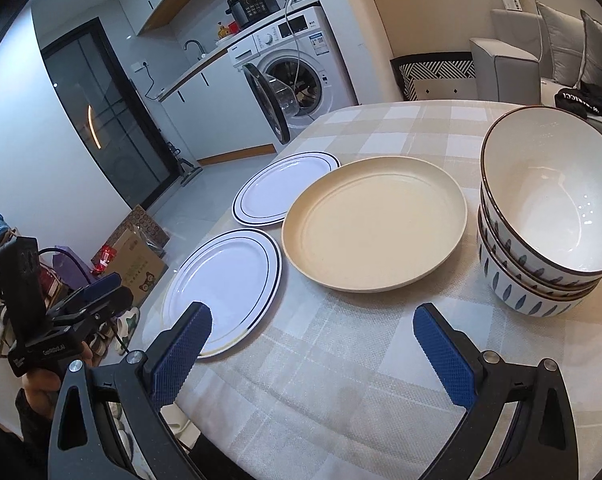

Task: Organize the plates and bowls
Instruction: 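Move the left tool toward the rim of the cream plate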

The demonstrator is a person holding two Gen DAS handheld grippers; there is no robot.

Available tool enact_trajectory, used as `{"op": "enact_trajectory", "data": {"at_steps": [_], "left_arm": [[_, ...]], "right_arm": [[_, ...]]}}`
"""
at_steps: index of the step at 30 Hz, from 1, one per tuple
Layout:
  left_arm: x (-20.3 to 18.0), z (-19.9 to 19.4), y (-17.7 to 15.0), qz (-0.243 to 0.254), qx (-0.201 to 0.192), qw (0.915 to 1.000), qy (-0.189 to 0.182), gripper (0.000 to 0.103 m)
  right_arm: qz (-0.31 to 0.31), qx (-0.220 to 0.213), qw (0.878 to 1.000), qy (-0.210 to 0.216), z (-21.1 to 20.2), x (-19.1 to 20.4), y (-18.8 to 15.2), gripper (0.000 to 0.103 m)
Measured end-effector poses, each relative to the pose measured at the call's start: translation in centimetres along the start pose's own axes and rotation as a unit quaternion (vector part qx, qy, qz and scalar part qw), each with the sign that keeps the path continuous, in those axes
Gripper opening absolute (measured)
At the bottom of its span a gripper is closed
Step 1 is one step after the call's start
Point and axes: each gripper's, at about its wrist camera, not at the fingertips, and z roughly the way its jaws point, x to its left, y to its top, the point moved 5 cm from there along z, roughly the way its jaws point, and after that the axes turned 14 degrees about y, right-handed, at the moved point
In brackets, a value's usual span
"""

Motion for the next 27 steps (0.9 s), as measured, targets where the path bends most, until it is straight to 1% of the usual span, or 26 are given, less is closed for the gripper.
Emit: {"op": "enact_trajectory", "data": {"at_steps": [4,9,13,17,21,23,27], "left_arm": [[0.1,0.7,0.5,0.007,0.0,0.9999,0.008,0.103],[-0.4,2.0,1.2,0.008,0.009,0.9999,-0.002,0.103],[-1.7,3.2,2.2,0.02,0.014,0.9996,-0.015,0.103],[-3.2,4.4,3.4,0.024,0.015,0.9992,-0.028,0.103],[-4.5,5.6,4.4,0.023,0.017,0.9989,-0.036,0.103],[-5.1,6.4,4.8,0.017,0.025,0.9983,-0.05,0.103],[-6.5,7.5,5.2,0.03,0.026,0.9979,-0.051,0.103]], "right_arm": [[0.015,0.005,1.0,0.003,1.3,-0.7,0.4,0.102],[0.052,0.009,0.999,-0.005,3.1,-2.5,0.5,0.103],[0.075,0.002,0.997,-0.011,3.8,-3.9,0.8,0.102],[0.083,-0.005,0.996,-0.036,4.0,-5.2,1.2,0.102],[0.081,-0.01,0.996,-0.044,4.4,-5.8,1.6,0.102],[0.085,-0.013,0.995,-0.05,4.7,-6.2,1.8,0.102],[0.091,-0.021,0.994,-0.064,5.2,-6.7,2.1,0.1]]}}
